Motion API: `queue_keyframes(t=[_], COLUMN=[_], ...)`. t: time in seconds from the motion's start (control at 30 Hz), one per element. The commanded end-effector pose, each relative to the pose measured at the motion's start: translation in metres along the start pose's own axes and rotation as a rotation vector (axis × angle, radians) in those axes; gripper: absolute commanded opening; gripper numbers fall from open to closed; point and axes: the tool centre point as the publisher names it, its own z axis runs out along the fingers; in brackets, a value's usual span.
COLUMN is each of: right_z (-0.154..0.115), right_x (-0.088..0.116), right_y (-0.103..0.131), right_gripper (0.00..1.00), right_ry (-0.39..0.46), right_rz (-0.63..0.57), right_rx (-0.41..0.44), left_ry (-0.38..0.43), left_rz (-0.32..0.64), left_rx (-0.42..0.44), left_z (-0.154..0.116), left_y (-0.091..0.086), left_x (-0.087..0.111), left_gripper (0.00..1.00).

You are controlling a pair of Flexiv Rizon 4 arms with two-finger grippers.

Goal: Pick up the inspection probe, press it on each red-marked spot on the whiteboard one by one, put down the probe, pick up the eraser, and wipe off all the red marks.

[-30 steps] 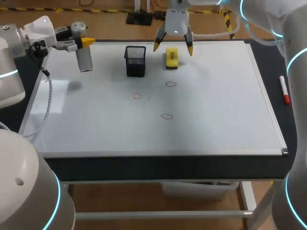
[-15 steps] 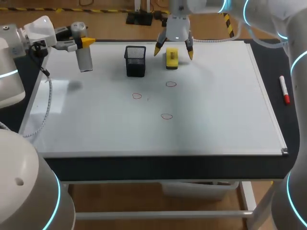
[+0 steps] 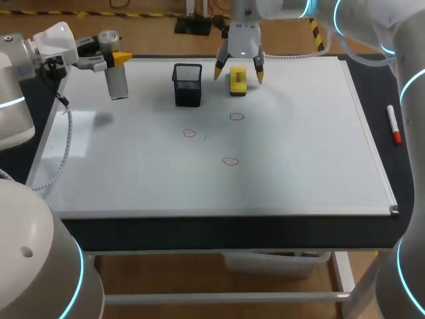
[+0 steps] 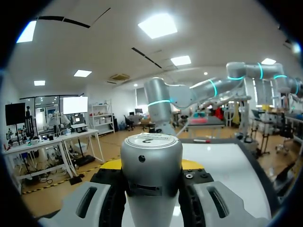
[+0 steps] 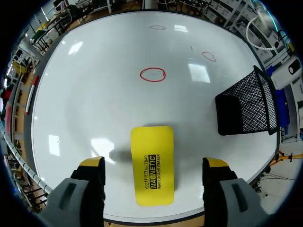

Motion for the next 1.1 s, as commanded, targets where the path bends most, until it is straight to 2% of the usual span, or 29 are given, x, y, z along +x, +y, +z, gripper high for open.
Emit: queue_keyframes(t=[0.03,0.07,0.1,0.37,0.67,0.87,1.1], right_z=[0.005,0.005,0.006,0.006,-0.01,-0.03,-0.045], right_x=[-0.002,-0.001,-0.001,0.005,0.013,0.029,0.058], right_y=[-0.01,-0.009,-0.009,-0.006,0.009,0.023,0.043], right_gripper=[0.33,0.24,0.0,0.0,0.0,0.0,0.0], right_ry=[0.006,0.006,0.006,0.009,0.027,0.023,0.002], right_rz=[-0.002,-0.001,0.0,0.01,0.029,0.066,0.155], right_rx=[-0.022,-0.024,-0.026,-0.025,0.035,0.089,0.113], left_ry=[-0.005,-0.005,-0.005,-0.005,-0.005,-0.005,-0.005], left_rz=[0.002,0.002,0.002,0.002,0.002,0.002,0.002], left_rx=[0.002,0.002,0.002,0.002,0.002,0.002,0.002], left_z=[0.001,0.001,0.001,0.001,0.001,0.001,0.001], left_y=[0.0,0.0,0.0,0.0,0.0,0.0,0.0], left_x=[0.001,0.001,0.001,0.001,0.001,0.001,0.001], left_gripper=[0.0,0.0,0.0,0.0,0.0,0.0,0.0])
